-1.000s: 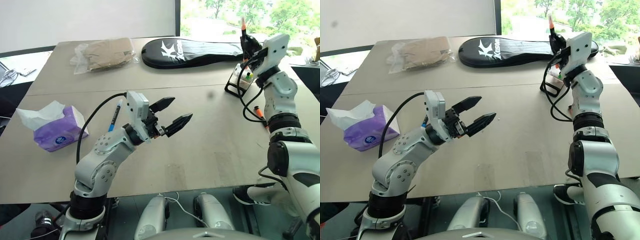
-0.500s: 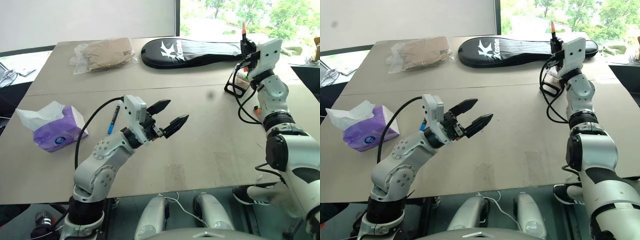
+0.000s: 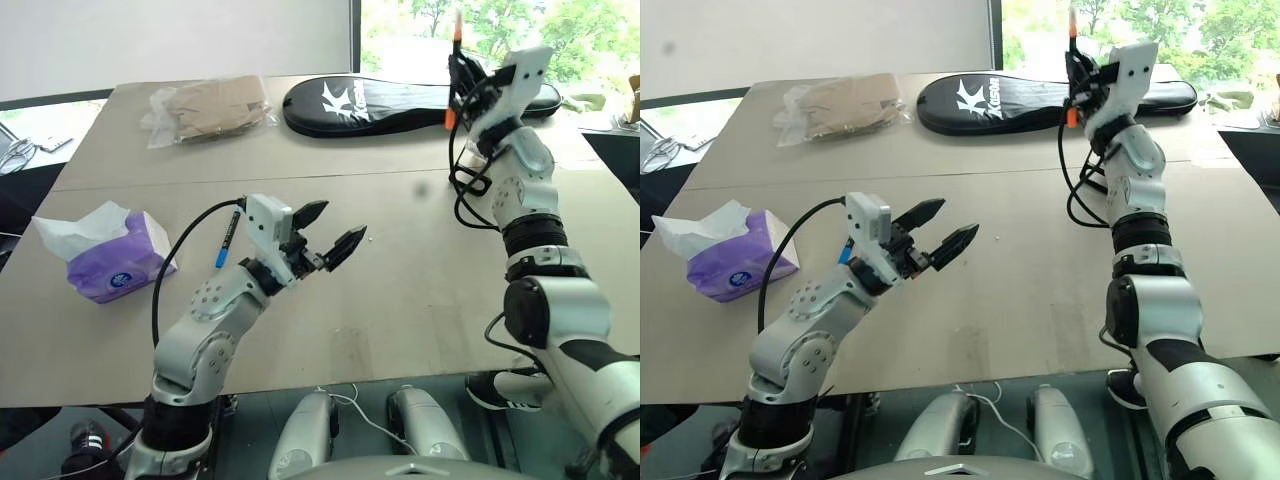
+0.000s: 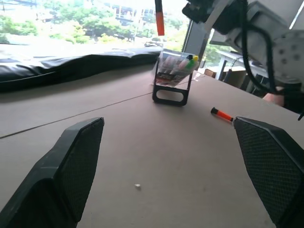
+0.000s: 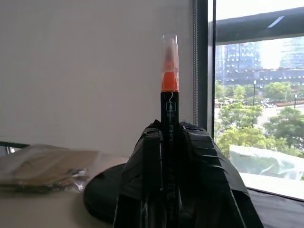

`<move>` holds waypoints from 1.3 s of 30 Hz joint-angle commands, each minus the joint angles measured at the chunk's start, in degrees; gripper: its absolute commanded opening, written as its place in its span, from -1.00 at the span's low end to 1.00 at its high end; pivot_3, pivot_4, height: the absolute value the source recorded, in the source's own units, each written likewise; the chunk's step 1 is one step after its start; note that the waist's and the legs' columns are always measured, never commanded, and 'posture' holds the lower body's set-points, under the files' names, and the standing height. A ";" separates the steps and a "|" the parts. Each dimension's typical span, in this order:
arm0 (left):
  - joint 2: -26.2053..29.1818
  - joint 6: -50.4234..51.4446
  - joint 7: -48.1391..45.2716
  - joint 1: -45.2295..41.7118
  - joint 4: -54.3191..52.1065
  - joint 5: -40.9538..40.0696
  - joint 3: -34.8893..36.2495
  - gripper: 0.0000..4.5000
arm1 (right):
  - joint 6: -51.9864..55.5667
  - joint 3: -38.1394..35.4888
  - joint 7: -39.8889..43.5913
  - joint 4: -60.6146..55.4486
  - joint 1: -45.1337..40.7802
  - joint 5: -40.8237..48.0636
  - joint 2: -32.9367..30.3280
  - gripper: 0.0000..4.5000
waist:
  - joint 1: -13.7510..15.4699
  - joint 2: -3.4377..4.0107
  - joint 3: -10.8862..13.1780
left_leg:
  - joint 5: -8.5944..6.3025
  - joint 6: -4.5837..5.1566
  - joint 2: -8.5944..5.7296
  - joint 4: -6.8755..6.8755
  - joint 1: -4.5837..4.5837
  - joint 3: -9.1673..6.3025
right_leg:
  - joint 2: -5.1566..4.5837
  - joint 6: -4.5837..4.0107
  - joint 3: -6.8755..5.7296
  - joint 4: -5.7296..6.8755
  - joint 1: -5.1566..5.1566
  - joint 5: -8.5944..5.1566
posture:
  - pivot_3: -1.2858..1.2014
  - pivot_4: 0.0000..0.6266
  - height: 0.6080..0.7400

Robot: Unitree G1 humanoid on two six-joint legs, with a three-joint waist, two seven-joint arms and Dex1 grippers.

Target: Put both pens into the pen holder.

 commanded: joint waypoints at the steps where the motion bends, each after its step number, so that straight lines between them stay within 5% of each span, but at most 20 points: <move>1: -1.93 -2.01 -0.07 -4.53 3.24 2.09 -1.26 1.00 | 16.83 3.33 -3.99 -20.29 5.76 6.29 2.42 -0.99 | 0.63 0.00 0.00 | 0.00 0.00 -0.02 0.02 -0.02 0.00 | -0.02 0.00 -0.02 0.00 0.00 0.00 | 0.03 -0.52 1.00; 7: -3.91 -1.24 0.68 -9.66 7.98 4.17 -1.26 1.00 | 36.37 6.10 -10.34 -36.00 13.00 13.56 5.65 -0.99 | 0.62 0.00 0.00 | 0.04 -0.06 -0.17 0.06 -0.06 0.01 | -0.14 0.01 -0.08 0.01 -0.04 0.00 | 0.03 -0.52 1.00; 14: -4.49 0.52 1.19 -10.00 7.42 4.78 -1.73 1.00 | 40.69 8.29 -12.48 -41.20 16.68 16.34 10.25 -0.99 | 0.39 0.00 0.00 | 0.00 0.01 -0.15 0.02 -0.03 0.02 | -0.09 0.01 -0.07 0.02 -0.04 0.00 | 0.03 -0.52 1.00; 21: -5.74 3.24 1.80 -9.79 5.74 3.12 -0.70 -0.14 | 42.05 9.42 -12.15 -42.81 18.48 17.12 11.28 -1.00 | 0.51 -0.01 -0.01 | 0.00 0.00 -0.16 0.05 -0.04 0.01 | -0.10 0.02 -0.10 0.01 -0.04 -0.01 | 0.03 -0.52 1.00; 22: -5.74 3.45 1.82 -9.76 5.66 2.99 -0.65 -0.45 | 42.15 9.47 -12.13 -42.89 18.54 17.17 11.27 -1.00 | 0.49 -0.01 -0.01 | 0.00 0.00 -0.17 0.05 -0.04 0.01 | -0.10 0.02 -0.10 0.01 -0.04 -0.01 | 0.03 -0.52 1.00; 25: -5.29 4.06 1.65 -9.28 5.45 2.66 -0.24 -0.98 | 43.18 9.88 -11.10 -43.54 18.94 17.88 10.53 -1.00 | 0.33 -0.02 -0.01 | 0.00 0.01 -0.15 0.04 -0.04 0.00 | -0.09 0.02 -0.10 0.01 -0.04 -0.01 | 0.03 -0.52 1.00; 39: 11.20 0.31 -11.88 -4.22 4.08 5.56 1.78 -0.99 | 50.15 11.37 1.62 -41.63 17.29 21.28 -4.69 -1.00 | -0.60 -0.03 0.00 | -0.02 0.04 -0.14 0.02 -0.02 0.03 | -0.07 0.02 -0.09 -0.01 -0.04 -0.02 | 0.03 -0.52 1.00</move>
